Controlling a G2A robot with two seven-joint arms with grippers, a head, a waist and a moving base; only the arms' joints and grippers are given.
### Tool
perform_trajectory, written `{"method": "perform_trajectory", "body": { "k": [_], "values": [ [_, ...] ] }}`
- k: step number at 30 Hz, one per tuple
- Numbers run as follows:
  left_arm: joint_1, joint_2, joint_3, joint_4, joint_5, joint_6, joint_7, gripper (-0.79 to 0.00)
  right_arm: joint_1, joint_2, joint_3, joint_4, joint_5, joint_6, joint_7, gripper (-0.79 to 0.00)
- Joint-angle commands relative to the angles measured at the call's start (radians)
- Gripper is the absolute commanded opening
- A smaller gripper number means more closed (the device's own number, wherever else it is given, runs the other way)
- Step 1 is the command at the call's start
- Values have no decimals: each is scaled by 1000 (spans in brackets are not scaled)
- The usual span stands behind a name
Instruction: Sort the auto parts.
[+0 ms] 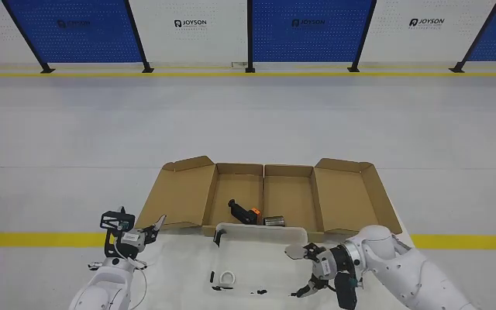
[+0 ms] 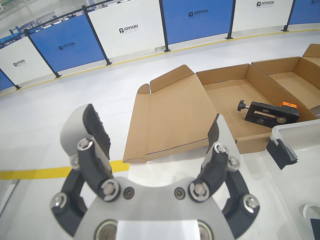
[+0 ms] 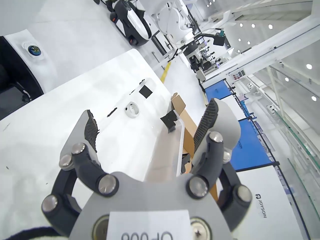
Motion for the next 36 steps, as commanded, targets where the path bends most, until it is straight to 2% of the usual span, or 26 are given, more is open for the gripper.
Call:
{"method": "perform_trajectory", "body": {
  "k": [1, 14, 16, 19, 23, 27, 29, 32, 34, 36],
  "values": [
    [0, 0, 0, 0, 0, 0, 0, 0, 0, 0, 0, 0, 0, -1, 1, 0],
    [0, 0, 0, 0, 0, 0, 0, 0, 0, 0, 0, 0, 0, -1, 1, 0],
    [23, 1, 8, -46, 17, -34, 12, 0, 0, 0, 0, 0, 0, -1, 1, 0],
    [99, 4, 3, -183, 59, -73, -31, 0, 0, 0, 0, 0, 0, -1, 1, 0],
    [189, 13, 6, -379, 91, -195, -236, 0, 0, 0, 0, 0, 0, -1, 1, 0],
    [209, 20, 9, -508, 61, -305, -527, 0, 0, 0, 0, 0, 0, -1, 1, 0],
    [191, 21, 36, -546, 20, -331, -640, 0, 0, 0, 0, 0, 0, -1, 1, 0],
    [128, 22, 98, -550, -11, -361, -816, 0, 0, 0, 0, 0, 0, -1, 1, 0],
    [76, 21, 148, -549, 2, -346, -926, 0, 0, 0, 0, 0, 0, -1, 1, 0],
    [23, 16, 215, -537, 27, -302, -967, 0, 0, 0, 0, 0, 0, -1, 1, 0]
  ]
}}
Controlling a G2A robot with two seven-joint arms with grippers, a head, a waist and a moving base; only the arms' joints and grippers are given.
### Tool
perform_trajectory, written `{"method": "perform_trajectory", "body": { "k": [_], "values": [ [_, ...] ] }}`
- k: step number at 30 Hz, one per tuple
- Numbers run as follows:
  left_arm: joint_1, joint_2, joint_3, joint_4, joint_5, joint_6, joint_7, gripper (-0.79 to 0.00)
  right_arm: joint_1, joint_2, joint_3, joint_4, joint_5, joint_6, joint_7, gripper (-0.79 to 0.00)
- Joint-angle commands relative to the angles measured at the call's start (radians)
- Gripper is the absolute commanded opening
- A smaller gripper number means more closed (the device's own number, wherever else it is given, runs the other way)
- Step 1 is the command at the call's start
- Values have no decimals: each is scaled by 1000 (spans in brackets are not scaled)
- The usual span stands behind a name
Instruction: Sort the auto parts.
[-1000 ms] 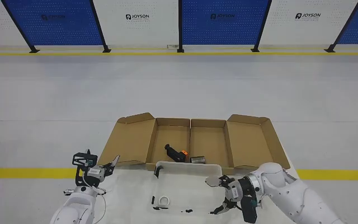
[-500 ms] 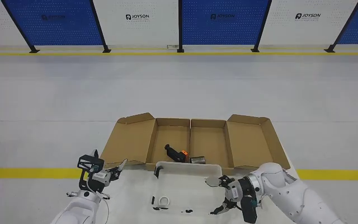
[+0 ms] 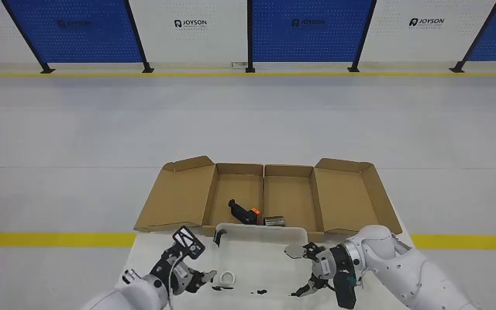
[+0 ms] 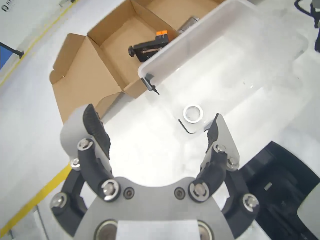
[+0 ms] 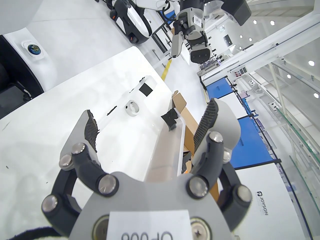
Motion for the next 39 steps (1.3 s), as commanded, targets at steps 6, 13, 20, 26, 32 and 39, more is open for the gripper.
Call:
{"method": "perform_trajectory", "body": {
  "k": [6, 13, 20, 26, 32, 39],
  "values": [
    [-155, -22, 250, 102, 159, 108, -90, 0, 0, 0, 0, 0, 0, 1, -1, 0],
    [-251, -41, 356, 152, 411, 259, -37, 0, 0, 0, 0, 0, 0, 1, -1, 0],
    [-250, -41, 353, 158, 420, 261, -35, 0, 0, 0, 0, 0, 0, 1, -1, 0],
    [-263, -41, 413, 252, 461, 65, -109, -12, 0, 0, 0, 0, 0, 1, -1, 0],
    [-319, -46, 392, 279, 283, -82, -141, -200, 0, 0, 0, 0, 0, 1, -1, 0],
    [-378, -51, 403, 308, 226, -147, -289, -18, 0, 0, 0, 0, 0, 1, -1, 0]
  ]
}}
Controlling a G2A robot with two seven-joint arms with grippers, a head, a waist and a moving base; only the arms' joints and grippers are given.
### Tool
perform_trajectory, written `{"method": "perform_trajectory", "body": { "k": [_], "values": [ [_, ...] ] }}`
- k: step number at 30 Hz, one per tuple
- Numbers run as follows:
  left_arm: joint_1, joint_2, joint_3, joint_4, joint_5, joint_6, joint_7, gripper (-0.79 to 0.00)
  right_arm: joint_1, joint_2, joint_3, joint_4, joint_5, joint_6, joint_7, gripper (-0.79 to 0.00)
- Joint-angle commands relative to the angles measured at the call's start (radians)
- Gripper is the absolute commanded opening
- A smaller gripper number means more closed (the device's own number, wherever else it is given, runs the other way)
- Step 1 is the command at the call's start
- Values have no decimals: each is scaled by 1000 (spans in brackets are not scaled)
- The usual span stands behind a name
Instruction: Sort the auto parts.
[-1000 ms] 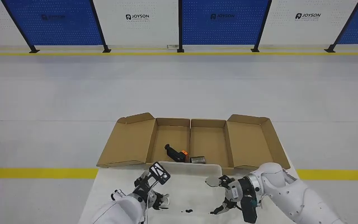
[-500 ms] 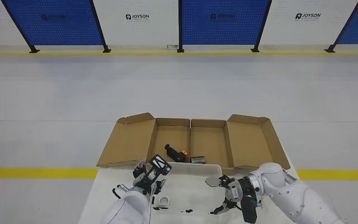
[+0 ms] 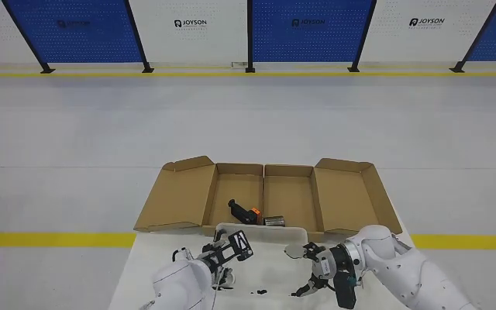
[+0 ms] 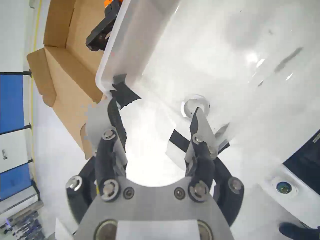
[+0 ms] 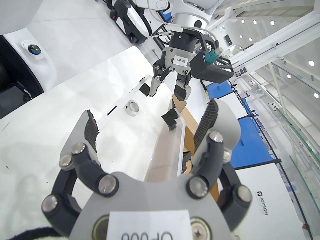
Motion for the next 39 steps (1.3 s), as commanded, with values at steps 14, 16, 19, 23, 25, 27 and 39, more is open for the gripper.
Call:
{"method": "perform_trajectory", "body": {
  "k": [14, 16, 19, 23, 25, 27, 39],
  "values": [
    [-193, -34, 168, 144, -171, 7, -159, -99, 0, 0, 0, 0, 0, 1, -1, 0],
    [-206, -36, 171, 153, -177, 19, -171, -108, 0, 0, 0, 0, 0, 1, -1, 0],
    [-223, -38, 176, 173, -187, 32, -185, -117, 0, 0, 0, 0, 0, 1, -1, 0],
    [-262, -41, 196, 230, -215, 50, -203, -71, 0, 0, 0, 0, 0, 1, -1, 0],
    [-286, -42, 209, 260, -246, 55, -207, -55, 0, 0, 0, 0, 0, 1, -1, 0],
    [-311, -42, 222, 290, -273, 63, -215, -55, 0, 0, 0, 0, 0, 1, -1, 0],
    [-417, -52, 358, 415, -276, 99, -252, -77, 0, 0, 0, 0, 0, 1, -1, 0]
  ]
}}
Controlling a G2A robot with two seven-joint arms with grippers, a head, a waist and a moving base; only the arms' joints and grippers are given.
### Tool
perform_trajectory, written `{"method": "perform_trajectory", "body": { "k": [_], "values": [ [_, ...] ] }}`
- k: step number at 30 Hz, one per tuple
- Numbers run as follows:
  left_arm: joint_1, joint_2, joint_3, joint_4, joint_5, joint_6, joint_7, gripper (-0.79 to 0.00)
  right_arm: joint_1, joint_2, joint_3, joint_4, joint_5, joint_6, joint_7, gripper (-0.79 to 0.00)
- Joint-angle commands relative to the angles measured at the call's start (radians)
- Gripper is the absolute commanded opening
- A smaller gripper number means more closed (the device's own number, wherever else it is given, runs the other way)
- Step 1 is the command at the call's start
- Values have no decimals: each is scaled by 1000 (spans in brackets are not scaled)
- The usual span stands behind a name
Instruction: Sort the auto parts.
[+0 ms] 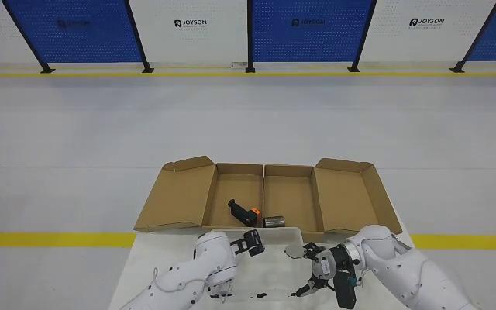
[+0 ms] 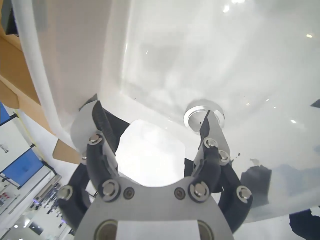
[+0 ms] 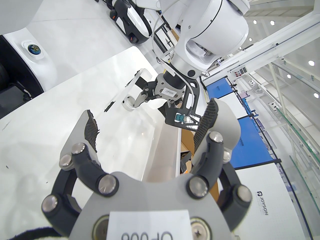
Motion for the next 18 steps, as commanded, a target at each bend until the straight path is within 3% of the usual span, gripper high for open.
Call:
{"method": "perform_trajectory", "body": {
  "k": [1, 12, 16, 18],
  "values": [
    [-10, -1, 21, 8, 8, -1, 1, -95, 0, 0, 0, 0, 0, 1, -1, 0],
    [-79, 0, 109, 50, -46, -8, 8, -71, 0, 0, 0, 0, 0, 1, -1, 0],
    [-92, 8, 122, 28, -69, 1, -1, -123, 0, 0, 0, 0, 0, 1, -1, 0],
    [-94, 12, 135, 28, -68, 18, -18, -188, 0, 0, 0, 0, 0, 1, -1, 0]
  ]
}}
